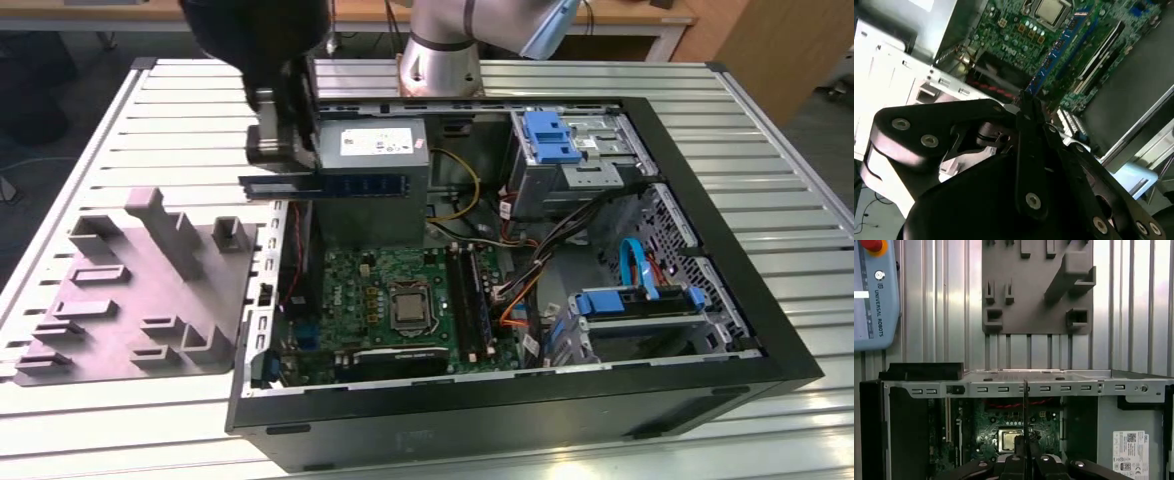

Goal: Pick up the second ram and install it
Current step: 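Pick up the second ram and move it above second insertion slot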

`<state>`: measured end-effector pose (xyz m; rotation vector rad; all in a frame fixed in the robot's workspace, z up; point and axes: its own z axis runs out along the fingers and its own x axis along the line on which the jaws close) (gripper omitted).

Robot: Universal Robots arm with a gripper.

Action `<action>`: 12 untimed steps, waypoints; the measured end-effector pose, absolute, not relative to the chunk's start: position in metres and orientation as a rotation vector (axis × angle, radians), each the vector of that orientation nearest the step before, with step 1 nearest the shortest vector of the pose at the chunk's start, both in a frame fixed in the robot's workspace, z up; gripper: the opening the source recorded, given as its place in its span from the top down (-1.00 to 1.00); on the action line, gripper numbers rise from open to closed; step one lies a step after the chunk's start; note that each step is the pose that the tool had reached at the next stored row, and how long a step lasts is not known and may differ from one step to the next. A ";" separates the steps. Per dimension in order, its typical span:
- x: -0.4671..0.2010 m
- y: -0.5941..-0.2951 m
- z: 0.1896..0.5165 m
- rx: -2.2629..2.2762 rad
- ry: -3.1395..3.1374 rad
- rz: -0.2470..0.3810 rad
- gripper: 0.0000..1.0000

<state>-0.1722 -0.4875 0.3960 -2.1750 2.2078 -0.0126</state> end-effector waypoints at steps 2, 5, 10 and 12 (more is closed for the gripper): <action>-0.163 -0.487 0.396 -2.175 2.208 -0.013 0.73; -0.150 -0.487 0.395 -2.175 2.208 -0.012 0.73; -0.127 -0.487 0.395 -2.175 2.208 -0.012 0.73; -0.118 -0.487 0.394 -2.175 2.208 -0.012 0.73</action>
